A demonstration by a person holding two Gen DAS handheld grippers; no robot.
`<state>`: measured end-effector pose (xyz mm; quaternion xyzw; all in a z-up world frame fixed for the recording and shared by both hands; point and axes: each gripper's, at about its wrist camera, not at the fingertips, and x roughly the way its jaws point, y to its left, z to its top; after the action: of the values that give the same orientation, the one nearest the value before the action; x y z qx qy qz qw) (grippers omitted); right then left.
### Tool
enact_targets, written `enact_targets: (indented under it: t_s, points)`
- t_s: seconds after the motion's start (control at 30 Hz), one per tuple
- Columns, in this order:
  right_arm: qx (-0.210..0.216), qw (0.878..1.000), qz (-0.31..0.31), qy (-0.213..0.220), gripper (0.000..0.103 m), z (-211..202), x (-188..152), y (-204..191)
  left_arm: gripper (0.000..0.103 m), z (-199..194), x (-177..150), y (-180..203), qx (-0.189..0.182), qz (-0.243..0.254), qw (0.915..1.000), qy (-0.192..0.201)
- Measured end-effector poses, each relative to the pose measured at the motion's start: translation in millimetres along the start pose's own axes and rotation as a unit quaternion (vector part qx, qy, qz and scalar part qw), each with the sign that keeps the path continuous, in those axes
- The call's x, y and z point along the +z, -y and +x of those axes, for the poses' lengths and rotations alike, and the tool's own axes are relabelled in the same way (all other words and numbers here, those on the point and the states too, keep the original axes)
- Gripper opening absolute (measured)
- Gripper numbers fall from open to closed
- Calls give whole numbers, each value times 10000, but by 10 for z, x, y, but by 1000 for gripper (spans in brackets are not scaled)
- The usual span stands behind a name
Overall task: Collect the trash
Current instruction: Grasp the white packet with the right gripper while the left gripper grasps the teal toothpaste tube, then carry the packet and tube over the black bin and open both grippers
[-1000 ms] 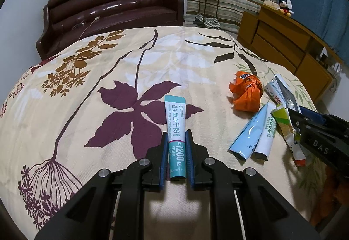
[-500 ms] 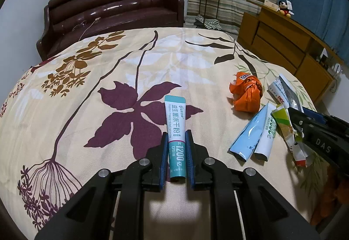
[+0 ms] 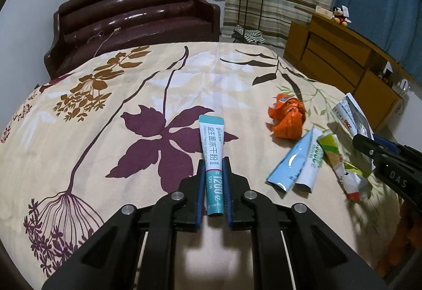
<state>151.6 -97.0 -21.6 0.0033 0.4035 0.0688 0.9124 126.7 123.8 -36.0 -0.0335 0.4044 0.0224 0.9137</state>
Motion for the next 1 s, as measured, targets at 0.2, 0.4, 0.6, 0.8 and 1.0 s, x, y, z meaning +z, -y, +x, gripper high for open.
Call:
enact_targets:
  t_s: [0.2,0.4,0.6,0.8,1.0]
  points:
    - [-44,9998,86,149,34,-226,-93,74,13,-153,-56,121,-89,54,9999,112]
    - [-149,9992,156,337,34,-461,-226,165,13,-321,-116,310,-232,169,9992,273]
    - [-242,9984,276,437,34,-652,-380,345,13,-447,-190,596,-387,322,9980,380]
    - [-402,9968,451,523,34,-808,-504,595,13,-512,-256,906,-560,497,9963,432]
    - [-571,9946,644,579,34,-895,-603,908,13,-546,-284,1281,-731,758,9934,460]
